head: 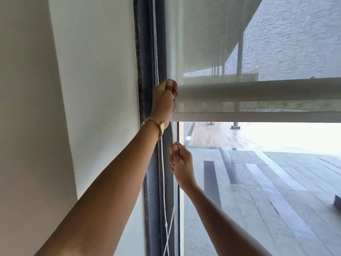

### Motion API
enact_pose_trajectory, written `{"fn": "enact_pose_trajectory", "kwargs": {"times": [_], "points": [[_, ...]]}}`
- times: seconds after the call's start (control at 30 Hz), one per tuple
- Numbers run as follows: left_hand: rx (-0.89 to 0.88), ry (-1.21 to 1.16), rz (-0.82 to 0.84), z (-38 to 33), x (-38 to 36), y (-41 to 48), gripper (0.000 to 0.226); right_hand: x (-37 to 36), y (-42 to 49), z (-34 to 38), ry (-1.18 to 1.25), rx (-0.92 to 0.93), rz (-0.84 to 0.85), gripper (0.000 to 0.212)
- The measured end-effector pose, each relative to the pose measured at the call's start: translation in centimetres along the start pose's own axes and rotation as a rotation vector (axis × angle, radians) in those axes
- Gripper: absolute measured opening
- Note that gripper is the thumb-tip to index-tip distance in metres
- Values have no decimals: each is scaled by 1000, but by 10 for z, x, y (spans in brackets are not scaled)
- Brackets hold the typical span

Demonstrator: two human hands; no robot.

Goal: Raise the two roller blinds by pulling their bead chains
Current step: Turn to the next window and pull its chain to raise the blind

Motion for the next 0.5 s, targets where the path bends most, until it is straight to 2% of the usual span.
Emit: {"fn": "enact_pose_trajectory", "kwargs": {"times": [0.13, 0.5], "points": [[-24, -5, 3, 14, 11, -6, 39, -8, -9, -13, 1, -9, 10, 33], [-119, 56, -128, 14, 16, -19, 39, -14, -12, -32, -21, -89, -29, 32]]}}
Point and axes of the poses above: each hand's wrist, its own y-axis towards the middle knuckle, its own x-axis out of the back of the hand, z = x × y, the point moved 9 cm from there along y, towards the middle knuckle, and after that the axes turned 4 degrees about x, right-handed, at the moved point
